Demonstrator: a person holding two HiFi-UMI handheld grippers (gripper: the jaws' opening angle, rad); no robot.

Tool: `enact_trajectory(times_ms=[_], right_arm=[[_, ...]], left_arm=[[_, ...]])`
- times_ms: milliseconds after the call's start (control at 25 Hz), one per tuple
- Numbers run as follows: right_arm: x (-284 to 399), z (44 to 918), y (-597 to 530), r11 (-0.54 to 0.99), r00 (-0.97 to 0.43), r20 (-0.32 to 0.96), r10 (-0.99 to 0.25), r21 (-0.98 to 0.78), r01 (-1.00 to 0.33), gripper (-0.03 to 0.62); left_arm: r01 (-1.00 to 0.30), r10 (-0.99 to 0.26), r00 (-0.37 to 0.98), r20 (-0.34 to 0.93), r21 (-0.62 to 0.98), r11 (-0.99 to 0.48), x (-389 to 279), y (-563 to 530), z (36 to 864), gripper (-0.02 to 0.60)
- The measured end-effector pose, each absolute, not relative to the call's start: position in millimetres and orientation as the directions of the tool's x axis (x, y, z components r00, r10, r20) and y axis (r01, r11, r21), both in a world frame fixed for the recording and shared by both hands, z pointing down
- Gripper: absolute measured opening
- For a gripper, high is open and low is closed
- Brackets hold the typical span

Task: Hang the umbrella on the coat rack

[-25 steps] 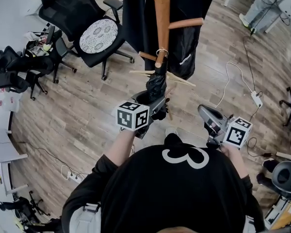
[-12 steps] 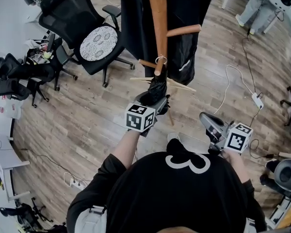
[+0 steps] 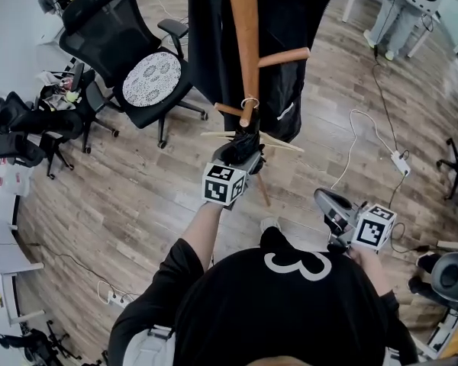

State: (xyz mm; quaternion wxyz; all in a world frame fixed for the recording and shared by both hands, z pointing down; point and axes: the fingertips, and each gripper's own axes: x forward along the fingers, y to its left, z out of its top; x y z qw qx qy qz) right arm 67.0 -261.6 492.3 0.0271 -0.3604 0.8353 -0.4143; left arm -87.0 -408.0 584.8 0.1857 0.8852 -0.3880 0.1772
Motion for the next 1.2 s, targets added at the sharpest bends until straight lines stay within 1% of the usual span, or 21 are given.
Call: enact_trajectory(times_ms=[360, 560, 680, 840, 920, 1040, 1160, 1200], right_arm=[[64, 482, -251, 0.414, -0.737, 0.246, -0.630, -0.696, -0.587, 0.028], [67, 468, -242, 0.458, -0.732, 0.246, -0.635, -0.643, -0.613, 0.028], [64, 457, -234, 0.484, -0.736, 0.224, -0.639, -0.627, -0.611, 0.028], [48, 445, -218, 0.526, -0.759, 0.195, -0.621, -0.614, -0.588, 0.028], [39, 440, -211, 0.542, -0.770, 0.187, -0.611, -0.610, -0.578, 0.028], [19, 428, -203, 0.577, -0.792, 0.170, -0.587, -0.597, -0.557, 0.028], [-13, 404, -187, 0.665, -0.844, 0.138, -0.518, -0.556, -0.499, 0.028], [-23, 395, -182, 0.699, -0.861, 0.126, -0.493, -0.532, -0.478, 0.028]], left_arm=[[-0.719, -0.566, 0.657, 0.499, 0.188, -0.669, -85, -417, 589, 0.270], [-0.732, -0.593, 0.624, 0.509, 0.113, -0.672, -90, -411, 575, 0.291], [-0.735, -0.602, 0.625, 0.497, 0.114, -0.668, -99, -393, 559, 0.298], [-0.726, -0.617, 0.620, 0.485, 0.056, -0.686, -114, -359, 533, 0.298], [-0.716, -0.611, 0.642, 0.463, 0.077, -0.694, -119, -338, 515, 0.296], [-0.713, -0.610, 0.676, 0.414, 0.156, -0.684, -131, -306, 480, 0.296], [-0.675, -0.590, 0.733, 0.339, 0.260, -0.690, -141, -264, 438, 0.292], [-0.655, -0.582, 0.754, 0.304, 0.281, -0.702, -143, -249, 422, 0.277]])
